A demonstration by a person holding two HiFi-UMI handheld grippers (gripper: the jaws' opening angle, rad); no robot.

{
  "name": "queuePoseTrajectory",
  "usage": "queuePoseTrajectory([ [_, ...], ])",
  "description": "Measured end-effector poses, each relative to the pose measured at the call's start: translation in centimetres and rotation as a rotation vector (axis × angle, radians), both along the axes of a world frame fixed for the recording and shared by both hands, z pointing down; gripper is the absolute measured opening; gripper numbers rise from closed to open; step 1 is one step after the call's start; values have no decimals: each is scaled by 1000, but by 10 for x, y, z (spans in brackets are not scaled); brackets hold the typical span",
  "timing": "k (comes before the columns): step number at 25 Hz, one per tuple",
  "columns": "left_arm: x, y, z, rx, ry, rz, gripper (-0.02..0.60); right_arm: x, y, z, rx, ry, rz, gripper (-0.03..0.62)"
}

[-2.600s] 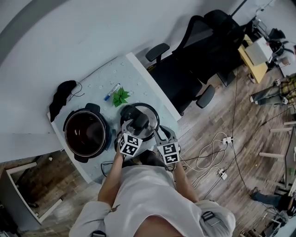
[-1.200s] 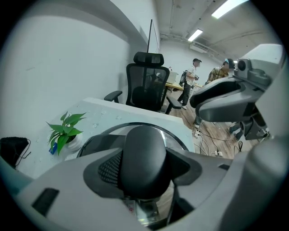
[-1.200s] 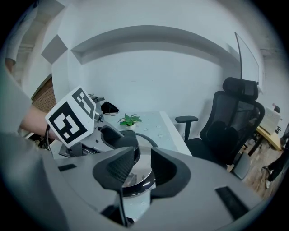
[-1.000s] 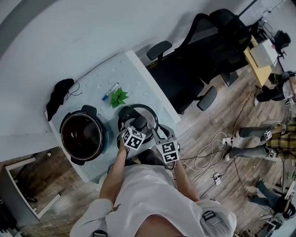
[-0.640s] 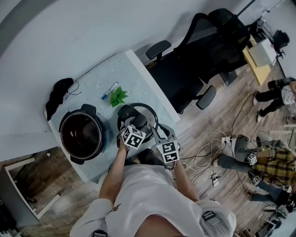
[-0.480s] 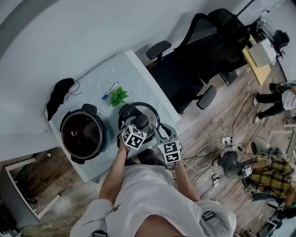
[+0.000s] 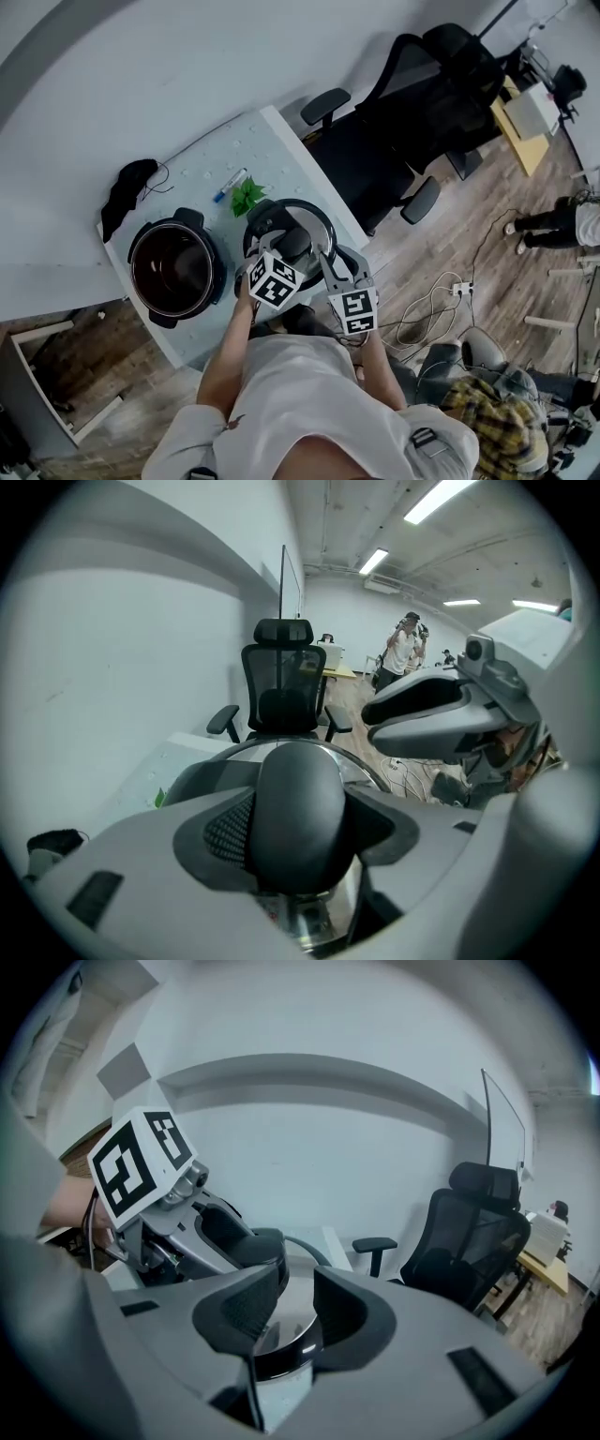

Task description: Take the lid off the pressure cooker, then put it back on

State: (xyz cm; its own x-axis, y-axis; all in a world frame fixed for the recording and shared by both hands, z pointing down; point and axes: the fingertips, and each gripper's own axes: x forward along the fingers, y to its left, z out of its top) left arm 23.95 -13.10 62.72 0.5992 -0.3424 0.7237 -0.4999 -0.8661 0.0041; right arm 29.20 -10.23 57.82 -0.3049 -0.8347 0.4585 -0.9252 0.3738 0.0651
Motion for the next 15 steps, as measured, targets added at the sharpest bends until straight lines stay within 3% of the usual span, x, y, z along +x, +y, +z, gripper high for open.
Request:
queuePoseTrajectory([
  [8, -9, 3, -56, 62, 12, 54, 273, -14, -1, -56, 96, 9, -37, 121],
  [15, -28, 2, -99, 95, 31, 47, 273, -40, -7, -96, 171, 18, -109, 123],
])
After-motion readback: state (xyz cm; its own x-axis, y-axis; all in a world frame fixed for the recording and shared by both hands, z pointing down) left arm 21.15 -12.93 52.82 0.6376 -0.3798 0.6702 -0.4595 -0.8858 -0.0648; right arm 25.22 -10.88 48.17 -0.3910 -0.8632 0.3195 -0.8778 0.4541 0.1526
